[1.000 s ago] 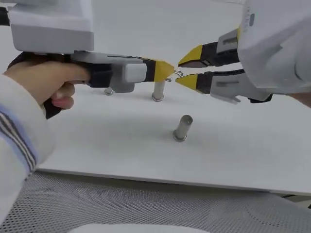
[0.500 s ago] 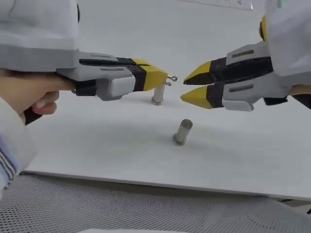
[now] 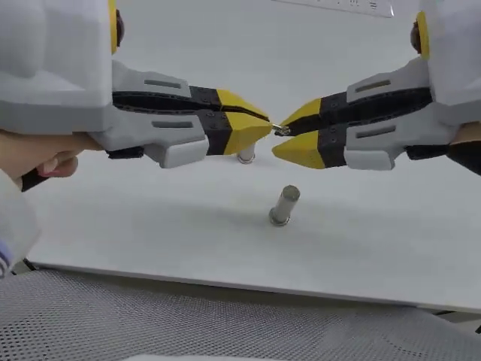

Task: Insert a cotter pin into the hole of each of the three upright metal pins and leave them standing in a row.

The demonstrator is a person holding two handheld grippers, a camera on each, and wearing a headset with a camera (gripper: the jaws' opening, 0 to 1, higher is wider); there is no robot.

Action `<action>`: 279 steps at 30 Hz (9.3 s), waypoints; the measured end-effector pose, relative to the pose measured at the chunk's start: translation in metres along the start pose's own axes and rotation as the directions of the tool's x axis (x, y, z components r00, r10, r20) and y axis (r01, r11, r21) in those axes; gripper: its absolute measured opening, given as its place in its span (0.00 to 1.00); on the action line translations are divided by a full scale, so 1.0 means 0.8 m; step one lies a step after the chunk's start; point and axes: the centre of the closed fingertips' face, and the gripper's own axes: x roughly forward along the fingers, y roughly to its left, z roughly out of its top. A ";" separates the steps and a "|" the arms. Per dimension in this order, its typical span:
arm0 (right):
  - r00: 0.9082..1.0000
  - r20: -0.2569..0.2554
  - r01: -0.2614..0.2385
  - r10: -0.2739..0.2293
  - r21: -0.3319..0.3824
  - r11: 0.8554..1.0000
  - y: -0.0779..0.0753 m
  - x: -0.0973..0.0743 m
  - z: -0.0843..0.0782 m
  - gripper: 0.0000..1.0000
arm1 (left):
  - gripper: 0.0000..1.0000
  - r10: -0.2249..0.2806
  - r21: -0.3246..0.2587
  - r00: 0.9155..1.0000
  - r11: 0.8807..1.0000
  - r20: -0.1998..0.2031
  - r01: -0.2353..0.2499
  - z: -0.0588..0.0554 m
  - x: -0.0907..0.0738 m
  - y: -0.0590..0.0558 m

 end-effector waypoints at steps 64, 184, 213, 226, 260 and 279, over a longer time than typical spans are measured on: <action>0.979 -0.097 0.188 -0.182 0.066 0.980 0.007 -0.064 -0.093 0.00 | 0.72 -0.041 0.050 0.986 0.998 -0.163 0.049 -0.061 0.016 -0.021; 0.980 -0.089 0.181 -0.180 -0.007 0.984 0.013 -0.006 -0.112 0.00 | 0.10 -0.057 0.062 0.963 0.995 -0.263 0.075 -0.132 0.080 -0.021; 0.983 -0.024 0.183 -0.182 0.080 0.980 0.010 0.006 -0.104 0.23 | 0.53 -0.060 -0.003 0.975 0.998 -0.216 0.061 -0.121 0.035 -0.016; 0.992 0.000 0.129 -0.130 0.136 0.982 0.018 0.028 -0.112 0.29 | 0.99 -0.041 -0.047 0.974 0.998 -0.224 0.032 -0.127 -0.002 -0.032; 0.992 0.096 0.081 -0.087 0.059 0.995 0.011 0.050 -0.117 0.09 | 0.99 0.087 -0.033 0.950 0.994 -0.299 -0.101 -0.131 -0.039 -0.023; 0.977 0.121 0.172 -0.177 0.053 0.984 -0.030 0.022 -0.094 0.08 | 0.99 0.138 -0.040 0.940 0.987 -0.311 -0.158 -0.136 -0.053 -0.013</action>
